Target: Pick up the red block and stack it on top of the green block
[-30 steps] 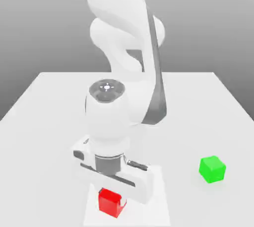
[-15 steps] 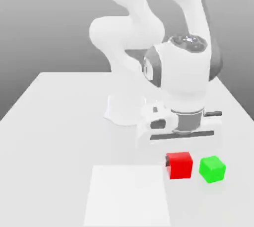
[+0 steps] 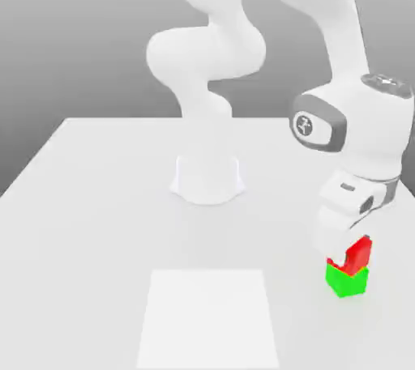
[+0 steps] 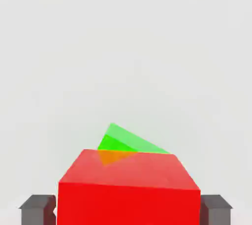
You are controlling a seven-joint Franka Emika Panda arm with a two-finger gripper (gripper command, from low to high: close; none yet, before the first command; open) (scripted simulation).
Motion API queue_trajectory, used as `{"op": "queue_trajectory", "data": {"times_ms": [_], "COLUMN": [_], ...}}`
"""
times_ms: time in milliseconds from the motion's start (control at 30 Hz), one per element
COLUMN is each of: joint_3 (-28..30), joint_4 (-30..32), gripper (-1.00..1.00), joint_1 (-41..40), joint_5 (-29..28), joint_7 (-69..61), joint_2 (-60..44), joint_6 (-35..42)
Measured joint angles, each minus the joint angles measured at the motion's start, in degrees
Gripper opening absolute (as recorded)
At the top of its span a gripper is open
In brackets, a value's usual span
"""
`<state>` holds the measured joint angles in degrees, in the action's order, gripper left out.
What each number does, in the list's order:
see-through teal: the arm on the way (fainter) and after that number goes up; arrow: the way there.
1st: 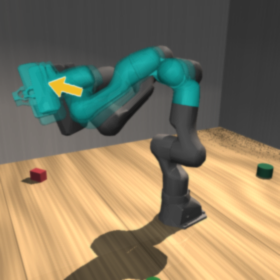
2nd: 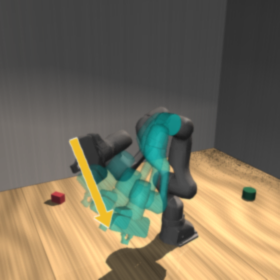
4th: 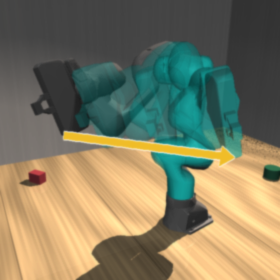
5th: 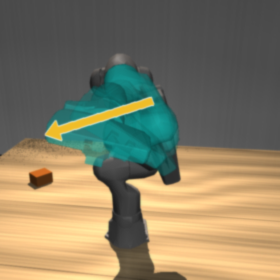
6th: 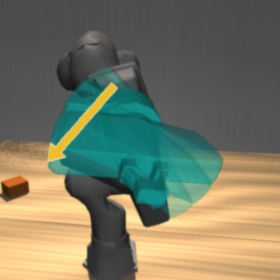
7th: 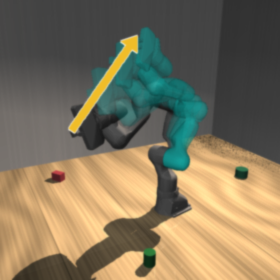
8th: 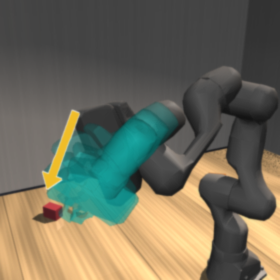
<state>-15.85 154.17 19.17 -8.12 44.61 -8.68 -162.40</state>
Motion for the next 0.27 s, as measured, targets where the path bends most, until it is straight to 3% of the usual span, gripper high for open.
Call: {"op": "queue_trajectory", "data": {"times_ms": [100,267], "joint_3": [0.1,-1.3], "joint_4": [0.0,0.4], "gripper": [1.00,1.00], "joint_1": [0.1,0.6], "joint_5": [-0.1,7.6], "joint_7": [0.0,-5.5], "joint_2": [-0.1,8.5], "joint_6": [-0.1,7.6]}}
